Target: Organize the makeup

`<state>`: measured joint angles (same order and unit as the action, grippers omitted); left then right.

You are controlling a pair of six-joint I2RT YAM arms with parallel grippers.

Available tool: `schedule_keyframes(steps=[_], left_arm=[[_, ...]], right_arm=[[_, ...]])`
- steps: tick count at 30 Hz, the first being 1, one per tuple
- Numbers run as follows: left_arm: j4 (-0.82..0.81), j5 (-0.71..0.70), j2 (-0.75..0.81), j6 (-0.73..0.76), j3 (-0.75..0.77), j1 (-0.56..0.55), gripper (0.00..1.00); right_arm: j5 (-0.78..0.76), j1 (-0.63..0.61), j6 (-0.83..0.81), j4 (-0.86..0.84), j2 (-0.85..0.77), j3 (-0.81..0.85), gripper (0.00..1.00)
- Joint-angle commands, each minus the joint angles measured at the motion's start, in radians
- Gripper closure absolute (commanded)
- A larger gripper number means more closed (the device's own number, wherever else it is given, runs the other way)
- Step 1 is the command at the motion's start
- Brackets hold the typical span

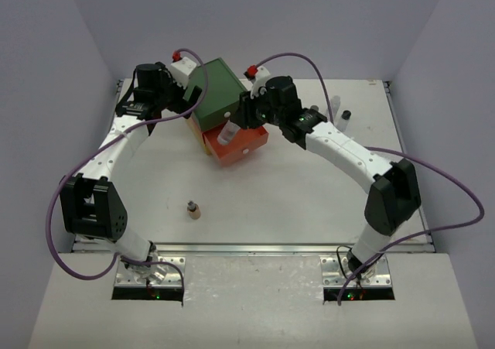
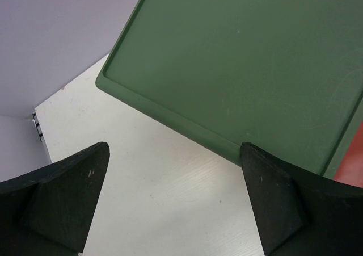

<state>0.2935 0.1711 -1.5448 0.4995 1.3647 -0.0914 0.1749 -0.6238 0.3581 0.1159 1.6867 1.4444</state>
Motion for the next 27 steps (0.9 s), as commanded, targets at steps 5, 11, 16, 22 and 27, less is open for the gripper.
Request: schedule_keyframes(steps=[5, 11, 16, 22, 27], left_arm=[[0.010, -0.018, -0.028, 0.001, 0.000, -0.006, 0.00], [0.006, -0.014, -0.042, -0.004, 0.002, -0.006, 0.00], [0.003, -0.013, -0.046, -0.006, 0.002, -0.007, 0.00], [0.001, -0.018, -0.049, -0.004, -0.001, -0.007, 0.00], [-0.002, -0.022, -0.047, 0.002, -0.001, -0.006, 0.00]], right_arm=[[0.088, -0.014, 0.132, -0.214, 0.098, -0.016, 1.00], [0.106, -0.014, 0.156, -0.214, 0.165, -0.022, 1.00], [0.076, -0.002, 0.161, -0.213, 0.178, -0.059, 1.00], [0.041, 0.032, 0.172, -0.184, 0.179, -0.091, 0.94], [-0.018, 0.047, 0.126, -0.092, 0.190, -0.045, 0.66]])
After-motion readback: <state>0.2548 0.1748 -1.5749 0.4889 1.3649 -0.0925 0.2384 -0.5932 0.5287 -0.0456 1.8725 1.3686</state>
